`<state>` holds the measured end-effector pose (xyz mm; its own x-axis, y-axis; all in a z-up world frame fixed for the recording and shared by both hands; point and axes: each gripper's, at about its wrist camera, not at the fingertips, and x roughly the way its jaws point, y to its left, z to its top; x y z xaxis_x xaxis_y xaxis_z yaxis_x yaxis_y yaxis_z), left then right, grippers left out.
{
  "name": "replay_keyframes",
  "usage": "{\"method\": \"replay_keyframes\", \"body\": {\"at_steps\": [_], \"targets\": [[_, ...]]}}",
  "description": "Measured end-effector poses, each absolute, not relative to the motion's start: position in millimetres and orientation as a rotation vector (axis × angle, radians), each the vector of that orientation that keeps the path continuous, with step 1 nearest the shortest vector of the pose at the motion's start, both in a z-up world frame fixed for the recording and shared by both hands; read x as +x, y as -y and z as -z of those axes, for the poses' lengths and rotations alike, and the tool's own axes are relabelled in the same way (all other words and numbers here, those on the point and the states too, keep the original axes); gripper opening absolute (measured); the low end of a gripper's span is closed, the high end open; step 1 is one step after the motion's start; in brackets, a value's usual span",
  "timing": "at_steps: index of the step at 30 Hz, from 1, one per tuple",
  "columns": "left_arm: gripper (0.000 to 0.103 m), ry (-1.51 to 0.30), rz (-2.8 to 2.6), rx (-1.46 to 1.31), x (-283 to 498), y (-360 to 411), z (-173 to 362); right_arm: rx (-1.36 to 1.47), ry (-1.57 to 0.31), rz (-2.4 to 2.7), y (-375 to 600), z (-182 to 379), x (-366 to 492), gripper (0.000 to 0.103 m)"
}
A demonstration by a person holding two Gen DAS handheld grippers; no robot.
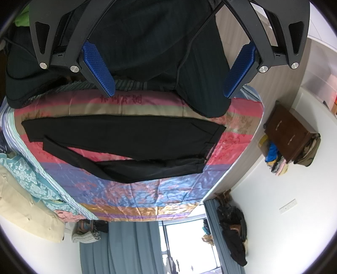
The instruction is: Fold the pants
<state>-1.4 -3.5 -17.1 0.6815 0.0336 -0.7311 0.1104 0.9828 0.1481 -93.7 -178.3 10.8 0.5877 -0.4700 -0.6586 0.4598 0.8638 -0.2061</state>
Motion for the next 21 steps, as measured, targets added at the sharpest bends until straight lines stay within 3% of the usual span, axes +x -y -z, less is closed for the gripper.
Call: {"method": "replay_keyframes", "body": {"at_steps": [21], "targets": [[0.102,-0.820,0.048,0.191,-2.0,6.4,19.0,-0.023,-0.771,0.539,178.2,-8.2,-93.4,0.103]]}}
